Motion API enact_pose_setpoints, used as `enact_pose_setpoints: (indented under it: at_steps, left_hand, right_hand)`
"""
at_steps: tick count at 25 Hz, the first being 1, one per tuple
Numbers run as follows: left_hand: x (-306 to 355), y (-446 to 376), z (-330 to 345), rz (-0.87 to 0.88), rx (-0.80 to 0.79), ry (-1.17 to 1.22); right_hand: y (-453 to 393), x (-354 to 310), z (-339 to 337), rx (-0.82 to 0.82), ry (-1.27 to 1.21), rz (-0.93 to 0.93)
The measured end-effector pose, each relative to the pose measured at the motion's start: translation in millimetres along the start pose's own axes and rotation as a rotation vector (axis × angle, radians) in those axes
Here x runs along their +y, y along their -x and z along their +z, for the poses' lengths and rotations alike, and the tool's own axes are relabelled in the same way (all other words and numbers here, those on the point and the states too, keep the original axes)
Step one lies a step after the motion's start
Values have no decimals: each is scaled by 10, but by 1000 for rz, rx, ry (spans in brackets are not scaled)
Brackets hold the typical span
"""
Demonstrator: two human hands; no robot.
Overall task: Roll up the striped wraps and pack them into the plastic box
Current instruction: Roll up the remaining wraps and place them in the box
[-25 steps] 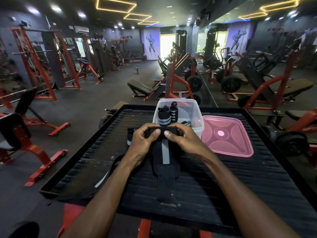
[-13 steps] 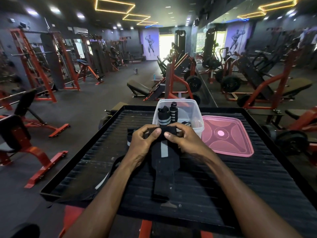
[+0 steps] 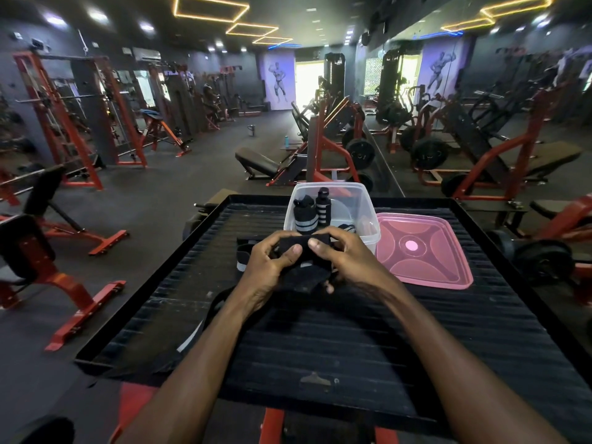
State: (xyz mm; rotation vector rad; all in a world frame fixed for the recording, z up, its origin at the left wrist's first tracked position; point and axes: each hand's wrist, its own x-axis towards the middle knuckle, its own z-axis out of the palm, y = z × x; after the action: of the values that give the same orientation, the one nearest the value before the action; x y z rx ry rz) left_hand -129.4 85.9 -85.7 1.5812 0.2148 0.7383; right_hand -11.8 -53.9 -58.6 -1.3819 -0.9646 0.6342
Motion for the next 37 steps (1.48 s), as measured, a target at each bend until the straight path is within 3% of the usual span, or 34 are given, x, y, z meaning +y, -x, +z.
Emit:
enact_pose_setpoints:
  at_steps: [4, 10, 14, 21, 26, 32, 37]
  left_hand:
    - [32, 3, 38, -126, -19, 199]
    - [-19, -15, -5, -19, -26, 99]
    - [47, 15, 58, -114, -5, 201]
    - [-13, 1, -15, 91, 44, -86]
    - [11, 9, 19, -148, -34, 190]
    - [-46, -12, -32, -19, -9, 39]
    - [-32, -4, -21, -112, -59, 177]
  right_hand:
    - [-10, 25, -25, -4, 88, -118]
    - [35, -61, 32, -23, -56, 56]
    - [29, -39, 19, -7, -26, -40]
    - [27, -57, 32, -27, -82, 28]
    - [38, -80, 37, 26, 0, -61]
    - [-23, 9, -28, -5, -23, 3]
    - [-26, 17, -22, 11, 88, -25]
